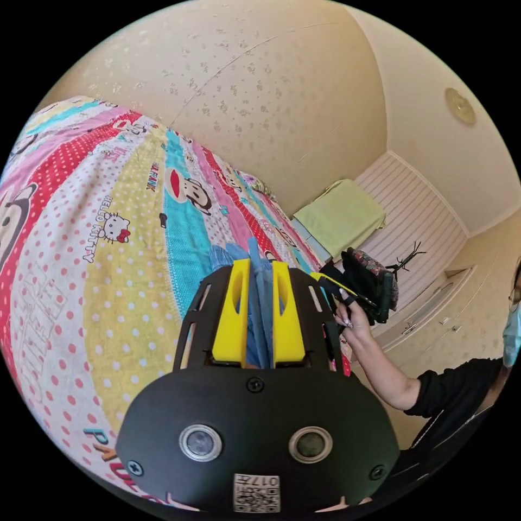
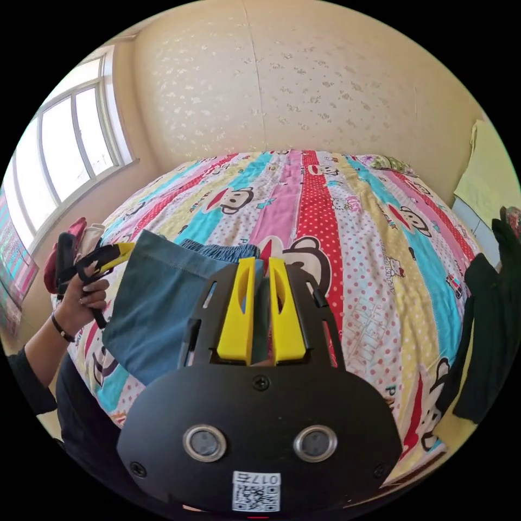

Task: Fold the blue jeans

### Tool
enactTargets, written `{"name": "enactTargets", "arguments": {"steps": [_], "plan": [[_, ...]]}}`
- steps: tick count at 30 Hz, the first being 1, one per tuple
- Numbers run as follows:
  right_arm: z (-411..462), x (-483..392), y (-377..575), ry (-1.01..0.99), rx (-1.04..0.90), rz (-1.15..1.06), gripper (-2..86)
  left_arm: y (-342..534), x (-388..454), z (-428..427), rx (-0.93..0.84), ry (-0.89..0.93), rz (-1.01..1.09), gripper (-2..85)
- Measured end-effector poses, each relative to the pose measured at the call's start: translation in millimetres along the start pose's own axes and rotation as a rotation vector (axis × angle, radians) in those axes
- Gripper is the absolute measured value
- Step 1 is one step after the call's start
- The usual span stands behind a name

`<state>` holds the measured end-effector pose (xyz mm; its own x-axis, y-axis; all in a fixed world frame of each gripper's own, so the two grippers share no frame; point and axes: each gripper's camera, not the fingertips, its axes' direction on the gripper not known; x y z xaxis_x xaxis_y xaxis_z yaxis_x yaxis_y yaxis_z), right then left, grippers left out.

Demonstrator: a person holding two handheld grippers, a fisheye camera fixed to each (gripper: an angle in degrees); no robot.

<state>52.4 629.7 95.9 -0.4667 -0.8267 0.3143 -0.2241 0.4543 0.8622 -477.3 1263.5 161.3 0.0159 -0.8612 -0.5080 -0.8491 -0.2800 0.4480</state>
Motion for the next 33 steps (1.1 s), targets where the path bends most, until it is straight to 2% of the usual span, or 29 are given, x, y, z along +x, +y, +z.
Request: {"name": "enactTargets", "arguments": {"steps": [3, 5, 8, 10, 11, 14, 17, 20, 22, 27, 33], "plan": [[-35.3, -5.6, 27.4, -0.149, 0.046, -0.011, 7.0, 32.3, 25.5, -25.4, 0.109, -0.094, 0.034, 7.6], [-43.6, -5.7, 46.3, -0.267, -0.002, 0.033, 8.0, 49.2, 48.6, -24.5, 0.123, -0.075, 0.089, 7.0], [-50.0, 9.1, 94.0, -0.575, -0.025, 0.267, 9.8, 69.6, 89.6, 17.4, -0.022, -0.059, 0.212, 6.4], [-44.7, 14.0, 138.1, -0.774, -0.020, 0.470, 11.6, 86.1, 112.3, 60.4, -0.156, -0.148, 0.336, 6.5], [-43.7, 13.2, 147.6, -0.803, -0.017, 0.500, 12.0, 101.7, 121.4, 92.3, -0.241, -0.242, 0.429, 6.5], [-46.4, 9.3, 182.3, -0.766, 0.010, 0.596, 14.6, 150.3, 113.1, 175.5, -0.492, -0.454, 0.556, 6.3], [-48.3, 15.2, 199.2, -0.722, 0.039, 0.694, 18.9, 179.9, 122.7, 191.9, -0.453, -0.556, 0.630, 6.1], [-42.2, 18.9, 209.1, -0.803, 0.111, 0.773, 20.3, 207.4, 128.8, 203.4, -0.411, -0.615, 0.698, 6.2], [-35.2, 15.7, 213.7, -0.798, 0.115, 0.853, 20.6, 214.8, 126.3, 208.5, -0.402, -0.616, 0.700, 6.2], [-38.1, -11.1, 210.2, -0.743, 0.129, 0.866, 21.8, 213.5, 105.8, 218.7, -0.413, -0.536, 0.620, 6.0], [-30.0, -42.0, 215.7, -0.791, 0.177, 0.925, 21.7, 211.8, 95.7, 232.0, -0.414, -0.490, 0.589, 6.0]]}}
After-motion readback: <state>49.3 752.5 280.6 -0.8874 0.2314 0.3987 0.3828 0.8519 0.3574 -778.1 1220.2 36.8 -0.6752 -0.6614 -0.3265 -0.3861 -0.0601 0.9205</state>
